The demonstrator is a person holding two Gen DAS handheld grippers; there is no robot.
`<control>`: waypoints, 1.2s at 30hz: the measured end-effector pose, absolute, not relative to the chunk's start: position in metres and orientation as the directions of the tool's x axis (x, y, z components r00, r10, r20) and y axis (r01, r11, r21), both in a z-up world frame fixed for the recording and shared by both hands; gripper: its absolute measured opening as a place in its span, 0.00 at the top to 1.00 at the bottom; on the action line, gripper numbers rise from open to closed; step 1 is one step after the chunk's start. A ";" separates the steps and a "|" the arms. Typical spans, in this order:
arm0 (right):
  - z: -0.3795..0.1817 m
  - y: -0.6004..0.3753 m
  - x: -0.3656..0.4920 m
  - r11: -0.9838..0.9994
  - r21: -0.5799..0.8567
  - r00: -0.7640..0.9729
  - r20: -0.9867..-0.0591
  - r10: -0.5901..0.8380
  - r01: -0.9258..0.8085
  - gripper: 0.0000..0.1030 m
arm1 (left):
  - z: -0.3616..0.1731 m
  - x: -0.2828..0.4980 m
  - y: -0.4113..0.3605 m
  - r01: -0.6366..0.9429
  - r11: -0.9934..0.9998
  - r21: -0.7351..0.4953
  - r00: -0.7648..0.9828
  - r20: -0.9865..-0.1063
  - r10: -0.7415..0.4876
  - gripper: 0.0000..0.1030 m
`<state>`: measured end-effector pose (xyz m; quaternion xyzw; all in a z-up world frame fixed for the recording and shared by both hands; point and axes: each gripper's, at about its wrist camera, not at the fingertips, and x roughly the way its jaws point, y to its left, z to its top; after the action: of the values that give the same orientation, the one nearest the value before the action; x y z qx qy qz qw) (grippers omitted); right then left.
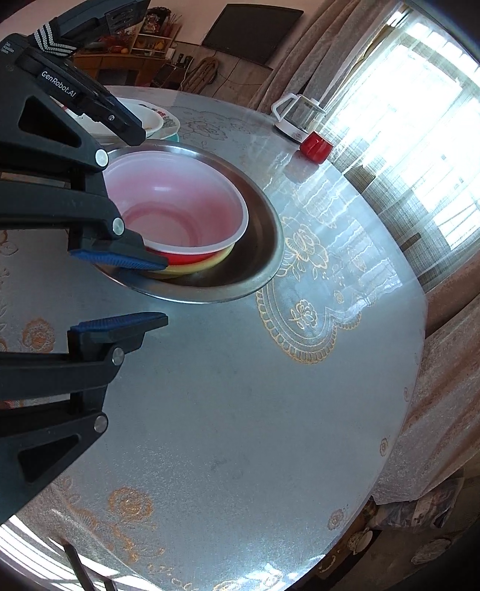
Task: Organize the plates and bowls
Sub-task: 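Lower the red bowl into the yellow bowl and open both grippers, then close both grippers on the steel bowl rim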
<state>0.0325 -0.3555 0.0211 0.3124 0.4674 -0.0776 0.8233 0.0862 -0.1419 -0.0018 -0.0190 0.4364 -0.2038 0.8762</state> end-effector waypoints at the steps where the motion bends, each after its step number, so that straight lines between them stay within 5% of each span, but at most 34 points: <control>1: 0.021 -0.354 0.034 0.799 0.437 0.554 -0.817 0.160 0.413 0.77 | -0.002 0.086 -0.142 0.340 0.917 -0.210 0.535 -0.759 -0.372 0.57; 34: -0.001 -0.378 0.041 0.744 0.494 0.580 -0.795 0.178 0.450 0.90 | -0.008 0.101 -0.153 0.366 0.915 -0.171 0.515 -0.782 -0.352 0.54; 36: -0.001 -0.382 0.040 0.739 0.497 0.586 -0.792 0.171 0.456 0.90 | -0.005 0.103 -0.159 0.378 0.910 -0.171 0.511 -0.781 -0.359 0.60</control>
<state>0.0399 -0.3822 -0.0008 0.3508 0.4463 -0.0870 0.8186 0.1032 -0.1588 -0.0049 0.0108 0.4468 -0.2119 0.8691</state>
